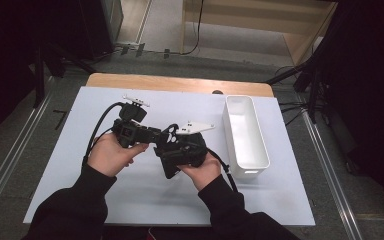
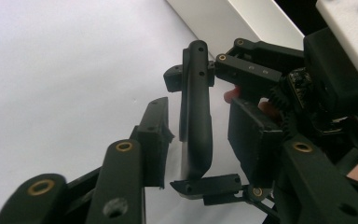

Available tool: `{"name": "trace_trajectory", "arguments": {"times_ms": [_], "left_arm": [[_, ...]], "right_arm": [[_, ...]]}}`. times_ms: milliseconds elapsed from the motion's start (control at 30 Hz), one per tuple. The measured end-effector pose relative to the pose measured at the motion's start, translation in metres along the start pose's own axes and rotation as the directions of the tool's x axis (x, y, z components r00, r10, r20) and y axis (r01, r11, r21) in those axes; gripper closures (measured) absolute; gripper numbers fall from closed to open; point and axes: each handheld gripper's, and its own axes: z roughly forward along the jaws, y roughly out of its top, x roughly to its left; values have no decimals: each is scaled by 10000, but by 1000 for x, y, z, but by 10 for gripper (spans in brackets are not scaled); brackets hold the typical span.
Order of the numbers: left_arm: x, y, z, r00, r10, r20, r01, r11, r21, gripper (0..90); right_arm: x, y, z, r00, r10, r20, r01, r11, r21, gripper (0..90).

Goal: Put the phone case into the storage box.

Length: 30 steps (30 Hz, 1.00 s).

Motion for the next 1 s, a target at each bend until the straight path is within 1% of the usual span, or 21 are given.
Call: {"name": "trace_trajectory", "arguments": {"times_ms": [67, 100, 167, 267, 300, 367, 400, 467, 533, 600, 733, 800, 933, 1000], "left_arm": [[0, 0, -3, 10000, -16, 53, 17, 9999, -153, 546], [2, 1, -5, 9999, 72, 95, -71, 9999, -128, 532], [4, 2, -8, 9999, -13, 141, 16, 9997, -253, 510], [6, 3, -15, 9998, -147, 105, 151, 9990, -427, 488], [7, 3, -16, 9998, -117, 164, 125, 9988, -472, 465], [9, 3, -19, 9998, -144, 153, 153, 9984, -553, 459], [10, 3, -21, 9998, -163, 142, 172, 9981, -594, 442], [12, 3, -22, 9999, -103, 122, 111, 9980, -619, 439], [14, 2, -23, 9998, -154, 103, 161, 9975, -687, 419], [16, 2, -23, 10000, 6, 41, -4, 9974, -721, 382], [21, 1, -23, 9999, 82, -67, -86, 9976, -687, 379], [23, 0, -23, 9999, 146, -57, -150, 9970, -759, 352], [27, -3, -21, 9989, 467, -89, -473, 9946, -925, 344], [29, -5, -19, 9977, 680, -54, -682, 9938, -884, 329]], "right_arm": [[-1, 0, -1, 10000, 11, -26, -11, 10000, 6, 116], [-1, 0, -1, 10000, 61, -40, -61, 10000, 4, 116], [-1, 0, -1, 9999, 84, -83, -84, 10000, 18, 116], [-2, 0, -1, 9999, 64, -158, -63, 10000, 63, 116], [-2, 0, -1, 9998, 60, -179, -59, 10000, 71, 116], [-3, 0, -2, 9998, 40, -190, -39, 10000, 61, 116], [-3, 0, -2, 9998, 35, -192, -34, 10000, 63, 116], [-4, 1, -3, 9998, 62, -178, -61, 10000, 74, 116], [-5, 1, -4, 9998, 106, -175, -104, 9999, 90, 116], [-7, 2, -5, 9998, 95, -174, -94, 9999, 47, 116], [-9, 2, -7, 9997, 141, -185, -140, 9999, 45, 116], [-10, 3, -8, 9997, 163, -188, -163, 9999, 44, 116], [-12, 3, -9, 9998, 155, -141, -154, 9999, 54, 117], [-13, 3, -10, 9997, 201, -168, -201, 9998, 29, 117]]}}
